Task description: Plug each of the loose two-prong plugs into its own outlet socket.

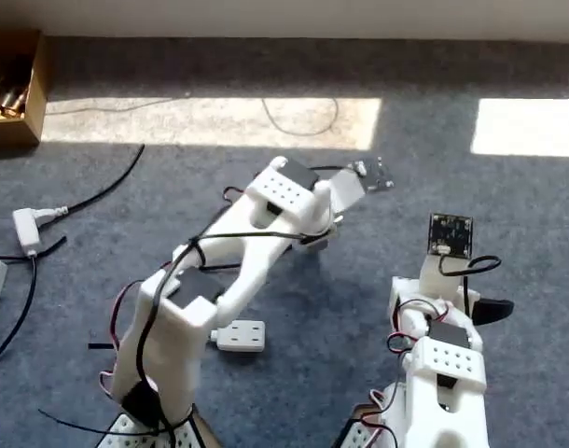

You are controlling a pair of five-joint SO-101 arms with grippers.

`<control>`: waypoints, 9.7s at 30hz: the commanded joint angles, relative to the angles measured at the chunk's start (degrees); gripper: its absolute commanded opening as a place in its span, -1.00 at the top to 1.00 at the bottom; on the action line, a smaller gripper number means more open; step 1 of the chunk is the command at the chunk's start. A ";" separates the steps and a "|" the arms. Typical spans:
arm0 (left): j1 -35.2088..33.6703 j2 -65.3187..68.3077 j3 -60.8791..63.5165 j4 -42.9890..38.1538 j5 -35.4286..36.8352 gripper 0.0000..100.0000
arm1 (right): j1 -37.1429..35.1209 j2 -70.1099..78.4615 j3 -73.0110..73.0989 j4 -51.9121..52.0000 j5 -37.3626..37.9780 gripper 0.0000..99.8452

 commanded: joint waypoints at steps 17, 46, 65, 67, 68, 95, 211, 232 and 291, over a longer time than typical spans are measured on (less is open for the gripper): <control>12.53 11.21 -34.51 31.65 0.18 0.99 | 3.47 -1.01 -0.75 -0.66 -0.09 -0.19; 29.49 11.21 -41.19 34.46 4.04 0.76 | 46.37 -1.54 -9.98 2.15 6.86 -0.19; 19.74 10.24 -48.84 34.64 4.13 0.34 | 42.77 -1.54 -10.51 6.99 9.67 -0.19; 18.24 7.43 -50.15 34.73 4.40 0.34 | 41.98 -1.54 -10.51 6.99 9.67 -0.19; 17.27 5.14 -50.77 34.73 4.40 0.34 | 40.84 -1.54 -10.51 7.08 9.67 -0.19; -70.11 -41.98 52.00 -6.59 -12.66 0.34 | -21.85 42.51 -71.34 62.90 50.64 0.49; -24.57 -137.19 87.69 2.64 16.70 -0.01 | -53.49 10.42 -30.37 3.74 -17.49 0.99; -28.18 -137.01 94.55 -5.01 16.79 -0.01 | -52.62 11.03 -54.99 32.84 -13.71 0.99; -32.92 -136.84 96.75 -12.04 20.22 -0.01 | -54.11 6.73 -54.37 46.64 -4.48 0.99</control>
